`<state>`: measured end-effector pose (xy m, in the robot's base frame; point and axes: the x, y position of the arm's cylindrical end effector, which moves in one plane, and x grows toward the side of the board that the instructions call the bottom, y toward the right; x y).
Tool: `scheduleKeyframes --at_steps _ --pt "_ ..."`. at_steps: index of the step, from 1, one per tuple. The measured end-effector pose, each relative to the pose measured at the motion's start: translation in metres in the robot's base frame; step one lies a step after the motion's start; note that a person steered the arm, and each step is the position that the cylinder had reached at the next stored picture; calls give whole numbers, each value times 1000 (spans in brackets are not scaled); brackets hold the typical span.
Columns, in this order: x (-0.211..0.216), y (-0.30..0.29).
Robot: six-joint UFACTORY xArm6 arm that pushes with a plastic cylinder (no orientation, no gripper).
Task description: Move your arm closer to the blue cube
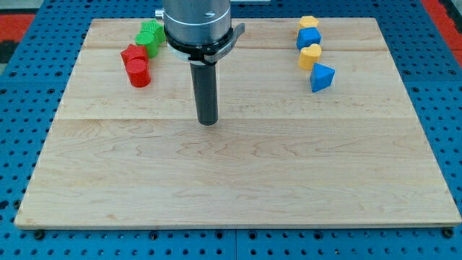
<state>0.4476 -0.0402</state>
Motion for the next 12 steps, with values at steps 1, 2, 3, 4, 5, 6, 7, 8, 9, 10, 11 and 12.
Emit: scheduleKeyframes --at_steps 1,2,3,4,5,6,7,8,9,10,11,12 --pt "0 0" --pt "0 12" --pt "0 43" --pt "0 125" --pt "-15 170" --pt "-35 209" --pt "-40 156" --pt "-40 85" --pt "-52 48" --pt "-70 47" --pt "-82 47" --pt "-83 47"
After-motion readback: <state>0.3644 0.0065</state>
